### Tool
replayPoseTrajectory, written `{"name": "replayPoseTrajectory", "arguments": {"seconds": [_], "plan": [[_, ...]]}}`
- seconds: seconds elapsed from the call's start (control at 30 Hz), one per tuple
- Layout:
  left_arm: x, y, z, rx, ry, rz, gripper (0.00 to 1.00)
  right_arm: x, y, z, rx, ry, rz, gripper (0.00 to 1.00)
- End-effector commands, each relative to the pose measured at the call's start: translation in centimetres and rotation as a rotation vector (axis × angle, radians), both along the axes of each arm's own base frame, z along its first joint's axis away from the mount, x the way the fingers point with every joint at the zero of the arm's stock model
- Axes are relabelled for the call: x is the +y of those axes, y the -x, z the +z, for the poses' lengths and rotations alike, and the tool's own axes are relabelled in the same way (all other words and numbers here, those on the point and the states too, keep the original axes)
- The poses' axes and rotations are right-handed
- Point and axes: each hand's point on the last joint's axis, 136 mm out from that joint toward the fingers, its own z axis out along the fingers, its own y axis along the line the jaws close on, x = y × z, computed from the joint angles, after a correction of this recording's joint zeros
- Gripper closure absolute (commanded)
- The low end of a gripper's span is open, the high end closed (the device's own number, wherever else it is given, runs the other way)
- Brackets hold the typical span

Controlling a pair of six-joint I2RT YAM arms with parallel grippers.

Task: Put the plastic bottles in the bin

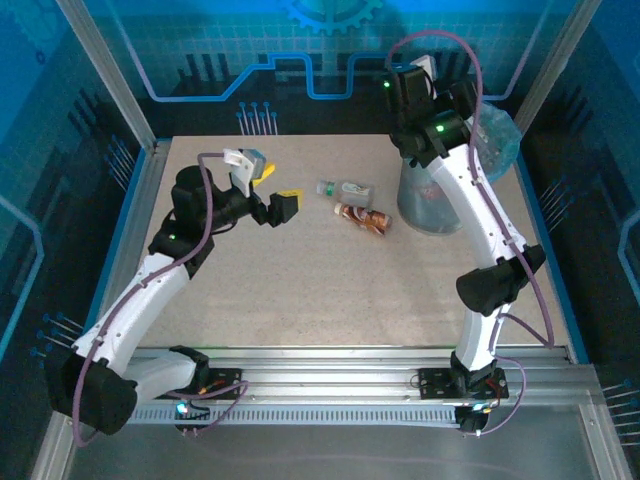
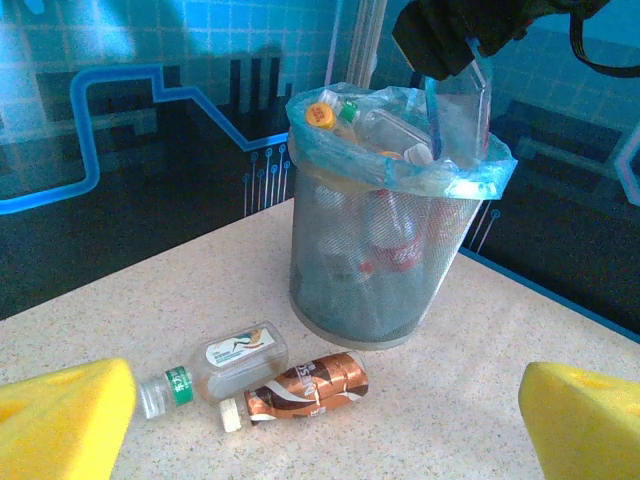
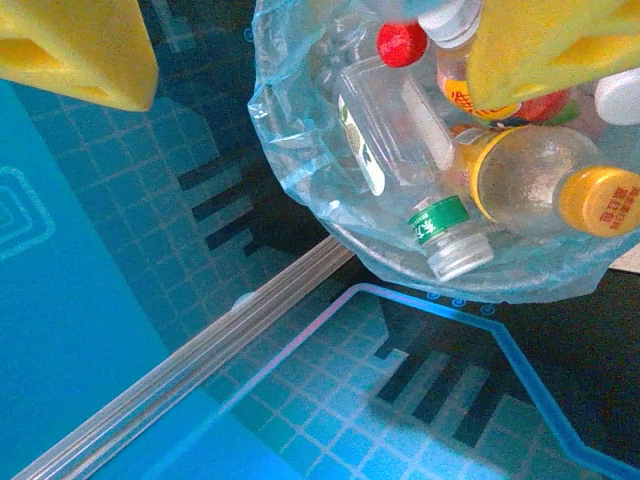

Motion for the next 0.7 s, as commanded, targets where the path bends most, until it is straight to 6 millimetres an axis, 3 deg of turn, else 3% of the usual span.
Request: {"name": "replayPoseTrajectory", "arguments": {"seconds": [0.0, 0.3, 0.4, 0.53, 0.67], "plan": [[0.1, 0.6, 0.4, -0.014, -0.004, 0.004, 0.01, 0.7, 0.1, 0.0, -0.010, -0.043, 0.018, 0.22], [0.2, 0.6, 0.3, -0.014, -0.010, 0.010, 0.01, 4.3, -1.8, -2.3, 0.046, -0.006, 0.062, 0.33], [0.3, 0.6, 0.2, -0.013, -0.011, 0.013, 0.01, 4.8, -2.4, -4.2, 0.083, -0.062, 0.081, 0.37], [0.3, 0.4, 0.0, -0.010, -0.014, 0.018, 0.01, 3.5, -3.2, -6.6, 0.130, -0.081, 0.042, 0.37], [0.2, 0.2, -0.3, 0.000, -0.008, 0.021, 0.01, 1.9, -4.3, -7.5, 0.130, -0.130, 0.020, 0.37]]}}
